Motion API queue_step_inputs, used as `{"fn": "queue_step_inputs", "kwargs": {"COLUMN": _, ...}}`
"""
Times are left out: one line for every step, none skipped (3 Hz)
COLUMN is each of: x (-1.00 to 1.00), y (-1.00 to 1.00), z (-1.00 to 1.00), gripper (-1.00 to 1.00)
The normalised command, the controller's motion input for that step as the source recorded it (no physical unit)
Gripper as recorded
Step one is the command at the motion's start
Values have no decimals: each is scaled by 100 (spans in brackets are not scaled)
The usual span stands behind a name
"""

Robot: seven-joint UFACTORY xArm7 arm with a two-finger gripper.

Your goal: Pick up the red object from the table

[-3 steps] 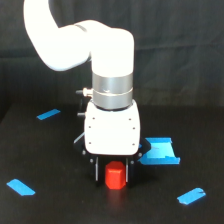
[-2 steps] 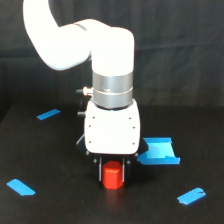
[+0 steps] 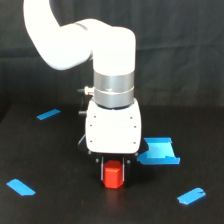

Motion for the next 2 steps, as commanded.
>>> {"fn": "queue_step_inputs", "kwargs": {"x": 0, "y": -14, "z": 88, "gripper": -100}}
{"fn": "queue_step_inputs", "kwargs": {"x": -9, "y": 9, "z": 92, "gripper": -100}}
